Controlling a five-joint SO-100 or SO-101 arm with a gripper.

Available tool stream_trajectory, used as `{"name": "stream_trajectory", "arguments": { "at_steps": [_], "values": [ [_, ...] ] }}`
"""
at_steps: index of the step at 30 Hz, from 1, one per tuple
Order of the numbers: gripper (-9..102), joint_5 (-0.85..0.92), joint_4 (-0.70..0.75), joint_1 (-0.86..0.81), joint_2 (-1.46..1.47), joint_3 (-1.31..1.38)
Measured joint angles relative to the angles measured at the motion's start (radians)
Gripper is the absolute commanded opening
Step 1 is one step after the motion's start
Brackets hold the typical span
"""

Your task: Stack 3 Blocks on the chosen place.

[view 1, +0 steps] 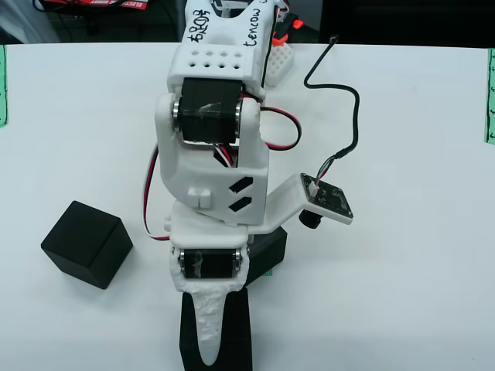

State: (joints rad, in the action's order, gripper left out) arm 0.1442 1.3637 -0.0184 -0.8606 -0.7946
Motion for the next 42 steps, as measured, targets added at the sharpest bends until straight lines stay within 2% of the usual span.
{"name": "stream_trajectory", "arguments": {
  "at_steps": [5, 13, 23, 35, 42],
  "values": [
    [17, 0.000, 0.052, -0.008, -0.075, -0.029],
    [17, 0.049, 0.081, -0.031, -0.413, -0.199],
    [17, 0.236, 0.149, -0.031, -0.684, -0.460],
    [17, 0.279, 0.150, 0.015, -0.775, -0.667],
    [17, 0.279, 0.130, 0.032, -0.764, -0.678]
  ]
}}
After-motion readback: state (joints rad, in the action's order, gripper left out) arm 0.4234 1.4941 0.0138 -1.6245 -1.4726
